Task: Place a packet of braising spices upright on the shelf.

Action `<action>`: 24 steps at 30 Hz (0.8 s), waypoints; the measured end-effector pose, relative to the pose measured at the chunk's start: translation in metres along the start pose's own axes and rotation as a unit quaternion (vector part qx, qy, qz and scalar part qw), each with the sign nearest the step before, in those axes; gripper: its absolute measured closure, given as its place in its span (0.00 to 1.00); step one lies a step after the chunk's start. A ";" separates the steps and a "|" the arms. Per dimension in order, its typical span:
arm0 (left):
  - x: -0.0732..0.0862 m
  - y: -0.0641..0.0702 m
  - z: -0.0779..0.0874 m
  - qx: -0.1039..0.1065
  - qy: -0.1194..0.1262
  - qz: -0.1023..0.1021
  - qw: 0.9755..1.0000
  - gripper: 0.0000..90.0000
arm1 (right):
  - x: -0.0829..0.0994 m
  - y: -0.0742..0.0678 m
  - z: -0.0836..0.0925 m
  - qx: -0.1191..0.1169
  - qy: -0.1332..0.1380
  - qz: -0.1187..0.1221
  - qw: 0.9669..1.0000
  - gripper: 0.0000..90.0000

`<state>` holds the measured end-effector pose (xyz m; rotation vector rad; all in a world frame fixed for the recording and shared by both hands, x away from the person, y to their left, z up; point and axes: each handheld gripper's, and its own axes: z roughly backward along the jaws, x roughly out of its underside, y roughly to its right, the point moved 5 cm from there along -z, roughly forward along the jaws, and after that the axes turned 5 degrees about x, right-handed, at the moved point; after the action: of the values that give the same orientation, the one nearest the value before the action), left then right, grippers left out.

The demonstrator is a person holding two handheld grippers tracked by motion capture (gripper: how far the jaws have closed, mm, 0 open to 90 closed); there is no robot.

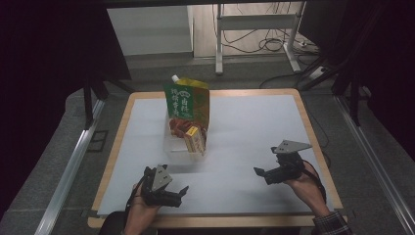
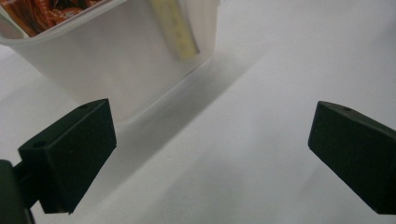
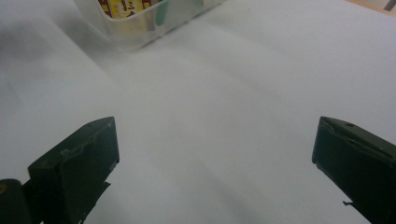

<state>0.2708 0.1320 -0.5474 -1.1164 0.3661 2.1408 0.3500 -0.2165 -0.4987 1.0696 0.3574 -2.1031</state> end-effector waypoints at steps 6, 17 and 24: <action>0.000 0.000 0.000 0.000 0.000 0.001 1.000 0.01 | 0.005 0.005 0.010 0.012 0.001 -0.004 1.000 0.00; -0.001 0.001 0.000 0.005 0.004 0.005 1.000 0.00 | 0.020 0.013 0.024 0.026 -0.001 -0.017 1.000 0.00; -0.001 0.001 0.000 0.009 0.007 0.009 1.000 0.00 | 0.031 0.018 0.032 0.039 -0.002 -0.025 0.999 0.00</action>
<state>0.2705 0.1308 -0.5467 -1.1226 0.4014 2.1427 0.3325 -0.2607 -0.5016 1.1119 0.3047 -2.1784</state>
